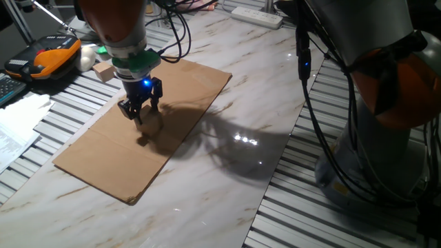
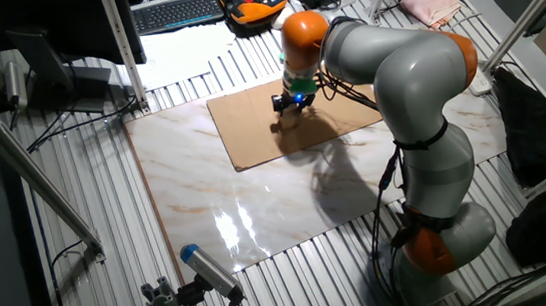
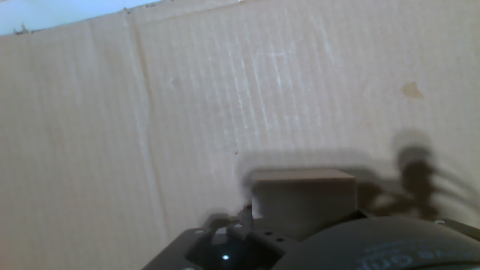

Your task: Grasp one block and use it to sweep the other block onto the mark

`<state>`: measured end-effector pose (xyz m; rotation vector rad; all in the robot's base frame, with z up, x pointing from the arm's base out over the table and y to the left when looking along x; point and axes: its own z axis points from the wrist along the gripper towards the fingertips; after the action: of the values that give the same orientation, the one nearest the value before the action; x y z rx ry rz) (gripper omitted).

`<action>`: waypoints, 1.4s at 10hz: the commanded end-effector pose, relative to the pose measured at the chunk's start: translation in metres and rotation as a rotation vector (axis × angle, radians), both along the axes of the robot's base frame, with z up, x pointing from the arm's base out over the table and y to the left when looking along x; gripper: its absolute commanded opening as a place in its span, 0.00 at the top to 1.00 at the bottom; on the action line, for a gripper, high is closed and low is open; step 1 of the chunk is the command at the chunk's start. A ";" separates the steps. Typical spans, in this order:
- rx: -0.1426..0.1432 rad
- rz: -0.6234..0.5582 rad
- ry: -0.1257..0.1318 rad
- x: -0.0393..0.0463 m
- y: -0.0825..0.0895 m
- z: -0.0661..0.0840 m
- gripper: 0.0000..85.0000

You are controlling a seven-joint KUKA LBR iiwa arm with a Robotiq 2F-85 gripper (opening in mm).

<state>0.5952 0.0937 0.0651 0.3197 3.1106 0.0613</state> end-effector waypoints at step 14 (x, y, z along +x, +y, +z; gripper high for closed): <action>-0.068 -0.073 -0.052 -0.0017 0.000 0.003 0.20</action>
<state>0.5934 0.0941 0.0679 0.4205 3.0387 -0.0360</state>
